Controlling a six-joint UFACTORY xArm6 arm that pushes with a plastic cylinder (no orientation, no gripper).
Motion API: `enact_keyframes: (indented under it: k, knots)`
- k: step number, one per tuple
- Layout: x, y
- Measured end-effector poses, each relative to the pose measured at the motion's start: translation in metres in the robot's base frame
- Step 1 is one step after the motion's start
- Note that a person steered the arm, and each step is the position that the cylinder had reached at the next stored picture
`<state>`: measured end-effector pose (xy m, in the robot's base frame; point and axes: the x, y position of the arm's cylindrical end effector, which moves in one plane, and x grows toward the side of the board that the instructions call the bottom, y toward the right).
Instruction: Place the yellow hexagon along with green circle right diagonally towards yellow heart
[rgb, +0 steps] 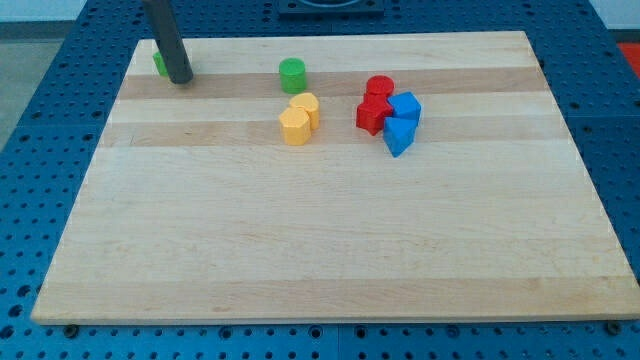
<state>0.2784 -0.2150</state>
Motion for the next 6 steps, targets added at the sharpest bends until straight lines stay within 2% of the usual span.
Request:
enact_keyframes:
  k: [3, 6]
  knots:
    - [0.001, 0.021]
    - [0.069, 0.058]
